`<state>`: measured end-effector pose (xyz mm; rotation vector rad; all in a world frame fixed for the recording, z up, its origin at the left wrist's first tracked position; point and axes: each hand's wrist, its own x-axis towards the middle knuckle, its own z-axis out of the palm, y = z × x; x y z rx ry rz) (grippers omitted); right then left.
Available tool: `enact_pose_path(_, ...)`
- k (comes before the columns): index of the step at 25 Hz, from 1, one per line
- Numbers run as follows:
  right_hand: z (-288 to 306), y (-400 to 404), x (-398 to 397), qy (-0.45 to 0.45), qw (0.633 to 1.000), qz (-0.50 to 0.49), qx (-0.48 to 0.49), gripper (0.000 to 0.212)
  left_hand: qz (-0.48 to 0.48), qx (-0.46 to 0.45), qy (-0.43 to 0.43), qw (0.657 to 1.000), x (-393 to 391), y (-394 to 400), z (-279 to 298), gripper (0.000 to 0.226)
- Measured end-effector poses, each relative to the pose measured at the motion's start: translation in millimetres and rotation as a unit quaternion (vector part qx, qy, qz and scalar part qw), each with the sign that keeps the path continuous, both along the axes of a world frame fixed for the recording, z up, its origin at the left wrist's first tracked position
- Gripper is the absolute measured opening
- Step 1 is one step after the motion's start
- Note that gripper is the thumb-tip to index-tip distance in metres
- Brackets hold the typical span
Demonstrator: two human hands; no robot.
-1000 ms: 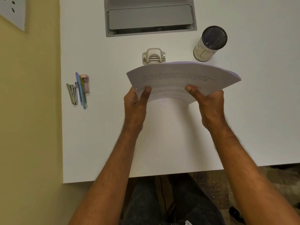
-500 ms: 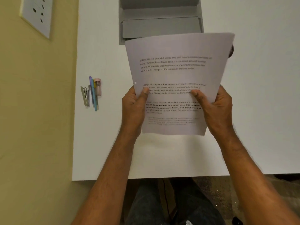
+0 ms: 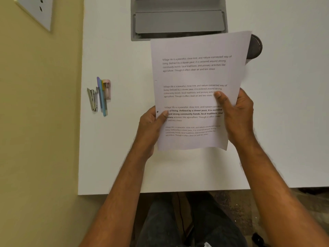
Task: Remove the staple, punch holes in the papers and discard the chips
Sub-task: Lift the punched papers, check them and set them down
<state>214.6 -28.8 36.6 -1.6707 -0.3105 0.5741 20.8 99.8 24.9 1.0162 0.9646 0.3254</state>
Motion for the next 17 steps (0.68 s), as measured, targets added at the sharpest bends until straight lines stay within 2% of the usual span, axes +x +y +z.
enact_pose_path(4, 0.2, 2.1, 7.6, -0.011, 1.000, -0.002, -0.001, 0.028, 0.014, 0.032, -0.015, 0.999, 5.9, -2.1, -3.7, 0.019)
enact_pose_path(7, 2.3, -2.3, 9.1, 0.001, 1.000, 0.007, 0.006, 0.025, 0.047, 0.083, -0.009, 0.995, 15.0, 1.3, -1.1, 0.016)
enact_pose_path(10, 0.7, -11.1, 0.6, 0.050, 0.998, 0.018, 0.020, 0.018, 0.091, 0.096, -0.028, 0.991, 23.3, 6.4, 5.0, 0.016)
enact_pose_path(17, -17.7, -35.5, -26.1, 0.164, 0.986, 0.027, -0.014, 0.026, 0.113, 0.129, -0.031, 0.985, 28.6, 12.5, 8.4, 0.019)
